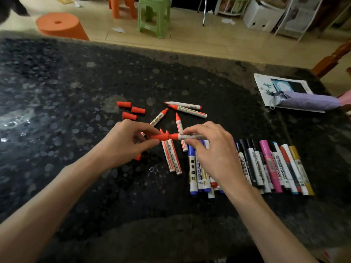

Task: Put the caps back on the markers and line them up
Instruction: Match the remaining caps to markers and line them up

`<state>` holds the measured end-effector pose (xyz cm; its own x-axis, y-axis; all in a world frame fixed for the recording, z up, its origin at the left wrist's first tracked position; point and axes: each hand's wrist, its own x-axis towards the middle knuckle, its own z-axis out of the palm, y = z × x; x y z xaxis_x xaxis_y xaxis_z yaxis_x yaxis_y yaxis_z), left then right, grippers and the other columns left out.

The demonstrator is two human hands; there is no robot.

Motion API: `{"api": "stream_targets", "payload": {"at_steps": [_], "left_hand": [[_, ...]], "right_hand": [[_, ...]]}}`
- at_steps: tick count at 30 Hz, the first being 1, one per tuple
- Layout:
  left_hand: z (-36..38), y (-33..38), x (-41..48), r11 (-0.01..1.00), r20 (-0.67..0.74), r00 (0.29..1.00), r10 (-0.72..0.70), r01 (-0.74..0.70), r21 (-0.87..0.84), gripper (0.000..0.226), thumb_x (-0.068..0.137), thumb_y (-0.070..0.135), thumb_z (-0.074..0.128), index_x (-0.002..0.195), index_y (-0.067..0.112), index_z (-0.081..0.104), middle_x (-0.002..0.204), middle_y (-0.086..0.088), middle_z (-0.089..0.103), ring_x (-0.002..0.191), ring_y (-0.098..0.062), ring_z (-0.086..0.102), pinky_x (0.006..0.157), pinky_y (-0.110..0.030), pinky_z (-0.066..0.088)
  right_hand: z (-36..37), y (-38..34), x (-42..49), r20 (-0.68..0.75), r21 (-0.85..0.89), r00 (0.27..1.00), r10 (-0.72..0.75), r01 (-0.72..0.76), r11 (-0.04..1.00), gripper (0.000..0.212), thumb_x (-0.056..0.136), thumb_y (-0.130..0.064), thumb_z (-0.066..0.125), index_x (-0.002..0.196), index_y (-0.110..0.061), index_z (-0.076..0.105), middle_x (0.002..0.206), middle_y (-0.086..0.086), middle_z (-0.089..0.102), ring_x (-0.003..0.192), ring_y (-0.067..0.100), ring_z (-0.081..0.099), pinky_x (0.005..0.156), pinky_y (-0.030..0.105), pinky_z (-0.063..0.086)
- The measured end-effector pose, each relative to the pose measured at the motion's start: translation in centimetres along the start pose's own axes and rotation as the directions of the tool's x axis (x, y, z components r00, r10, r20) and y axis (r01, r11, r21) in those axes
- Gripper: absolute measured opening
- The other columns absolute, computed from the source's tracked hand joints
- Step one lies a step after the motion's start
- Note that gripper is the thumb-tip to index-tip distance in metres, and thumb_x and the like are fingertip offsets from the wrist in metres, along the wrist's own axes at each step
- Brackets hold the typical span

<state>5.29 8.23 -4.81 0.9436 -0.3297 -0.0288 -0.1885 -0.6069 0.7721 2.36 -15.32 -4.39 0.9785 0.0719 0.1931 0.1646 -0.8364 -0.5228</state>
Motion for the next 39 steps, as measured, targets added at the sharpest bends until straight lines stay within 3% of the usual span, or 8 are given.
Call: {"api": "stream_targets", "payload": {"at_steps": [9,16,20,26,29,33,36,39], "left_hand": [[1.0,0.9,0.1,0.994,-0.005,0.997,0.081,-0.082,-0.069,0.013,0.096,0.022,0.068,0.103,0.032,0.073,0.075,0.027,0.069,0.074,0.002,0.067,0.07,-0.011,0.047],[1.7,0.6,0.2,0.986,-0.102,0.984,0.145,-0.152,-0.063,0.016,0.097,0.023,0.067,0.105,0.031,0.078,0.077,0.007,0.073,0.075,-0.017,0.071,0.074,-0.042,0.058],[2.0,0.3,0.2,0.986,-0.108,0.982,0.156,-0.161,-0.04,0.016,0.096,0.025,0.068,0.104,0.034,0.077,0.079,0.007,0.075,0.073,-0.02,0.071,0.073,-0.047,0.058],[1.9,0.5,-0.4,0.99,-0.054,0.989,0.134,-0.136,-0.028,0.019,0.094,0.024,0.072,0.108,0.035,0.077,0.09,0.018,0.076,0.086,-0.001,0.07,0.08,-0.027,0.054],[2.1,1.0,-0.4,0.989,-0.003,0.99,0.141,-0.141,-0.042,0.022,0.094,0.029,0.072,0.114,0.035,0.075,0.095,0.019,0.075,0.09,-0.003,0.07,0.083,-0.029,0.055],[1.4,0.6,0.6,0.991,-0.074,0.991,0.107,-0.113,-0.075,0.045,0.094,0.026,0.072,0.137,0.031,0.062,0.113,0.017,0.073,0.097,0.001,0.069,0.082,-0.028,0.055],[0.5,-0.6,1.2,0.999,-0.199,0.979,0.04,-0.045,-0.024,0.032,0.096,0.02,0.067,0.126,0.031,0.069,0.104,0.017,0.074,0.094,-0.002,0.071,0.089,-0.036,0.058],[-0.2,-1.2,1.4,0.998,-0.272,0.961,-0.056,0.053,-0.016,0.026,0.092,0.022,0.064,0.116,0.031,0.072,0.093,0.016,0.075,0.088,-0.006,0.072,0.09,-0.042,0.058]], "right_hand": [[-0.4,0.0,-0.2,0.066,0.108,0.996,-0.062,0.055,0.993,0.025,0.096,-0.03,0.072,0.121,-0.032,0.075,0.099,-0.012,0.071,0.096,0.006,0.065,0.088,0.036,0.055],[0.4,-0.3,-0.8,-0.039,0.102,0.996,-0.077,0.081,0.991,0.026,0.098,-0.027,0.071,0.122,-0.024,0.077,0.095,-0.013,0.071,0.09,0.003,0.063,0.084,0.033,0.055],[0.8,-0.4,-1.4,-0.021,0.121,0.999,-0.04,0.042,0.992,0.027,0.099,-0.033,0.068,0.124,-0.026,0.076,0.093,-0.015,0.07,0.087,0.003,0.064,0.079,0.032,0.056],[0.2,-0.5,-1.5,0.107,0.095,0.994,-0.011,0.001,0.995,0.018,0.099,-0.036,0.066,0.117,-0.038,0.072,0.097,-0.019,0.069,0.095,0.0,0.064,0.085,0.033,0.056],[-1.1,0.0,-1.2,0.191,0.025,0.981,-0.026,0.022,0.999,0.012,0.098,-0.042,0.068,0.109,-0.039,0.069,0.099,-0.021,0.068,0.1,0.002,0.064,0.091,0.04,0.053],[-3.6,1.7,-0.7,0.058,-0.067,0.982,0.182,-0.178,0.982,0.015,0.095,-0.042,0.07,0.108,-0.035,0.074,0.1,-0.014,0.057,0.092,0.003,0.057,0.075,0.022,0.042],[-5.0,3.7,-0.9,-0.016,-0.13,0.924,0.383,-0.381,0.915,0.019,0.095,-0.044,0.071,0.105,-0.03,0.076,0.081,-0.017,0.061,0.071,-0.003,0.056,0.059,0.019,0.038],[-4.8,4.5,-1.4,0.055,-0.227,0.857,0.512,-0.488,0.843,0.026,0.093,-0.05,0.072,0.108,-0.03,0.075,0.08,-0.017,0.063,0.073,-0.002,0.058,0.064,0.027,0.045]]}}
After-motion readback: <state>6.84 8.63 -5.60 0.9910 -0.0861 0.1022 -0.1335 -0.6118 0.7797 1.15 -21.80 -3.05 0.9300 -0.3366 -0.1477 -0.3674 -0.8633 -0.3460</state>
